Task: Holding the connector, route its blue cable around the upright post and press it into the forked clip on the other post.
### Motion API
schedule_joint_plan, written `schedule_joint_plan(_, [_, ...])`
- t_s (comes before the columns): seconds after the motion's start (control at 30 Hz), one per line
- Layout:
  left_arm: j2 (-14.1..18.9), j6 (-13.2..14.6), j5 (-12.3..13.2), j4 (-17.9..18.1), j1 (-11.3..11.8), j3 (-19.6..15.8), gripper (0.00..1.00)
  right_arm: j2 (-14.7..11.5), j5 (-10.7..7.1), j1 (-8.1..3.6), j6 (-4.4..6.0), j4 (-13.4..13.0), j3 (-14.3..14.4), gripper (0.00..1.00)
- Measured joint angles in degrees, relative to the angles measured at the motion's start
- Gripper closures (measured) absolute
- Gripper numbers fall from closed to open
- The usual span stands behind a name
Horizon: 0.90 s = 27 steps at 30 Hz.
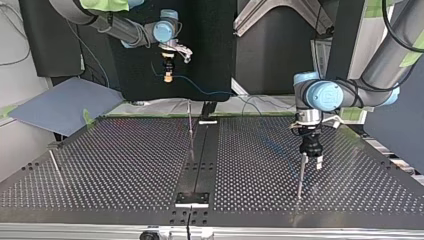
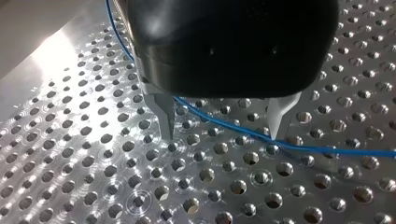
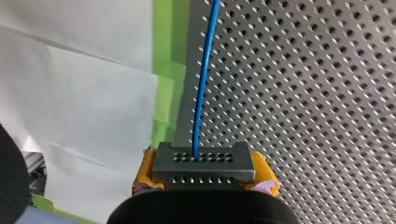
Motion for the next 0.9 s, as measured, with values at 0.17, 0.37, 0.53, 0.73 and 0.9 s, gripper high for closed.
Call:
schedule_joint_plan(0.17, [0.0,0.0,-0.1,0.0,0.0,0.0,0.02,-2.5,0.05,-1.22,0.85,-2.1,2.4,1.0])
schedule_joint_plan(0.37, [0.0,0.0,-0.1,0.0,0.0,0.0,0.02,-3.7,-1.77,-3.98,1.42,-5.1,5.5,1.0])
schedule_joint_plan(0.53, [0.0,-0.3,-0.1,0.0,0.0,0.0,0.02,-3.7,-3.02,-6.31,1.41,-7.1,6.9,1.0])
schedule_joint_plan(0.73, [0.0,-0.3,-0.1,-0.2,0.0,0.0,0.02,-3.7,-5.24,-7.06,0.74,-7.9,7.1,1.0])
schedule_joint_plan(0.9, [0.0,-0.3,-0.9,-1.1,-0.1,0.0,0.02,-3.7,-8.09,-7.18,-0.07,-8.2,7.1,1.0])
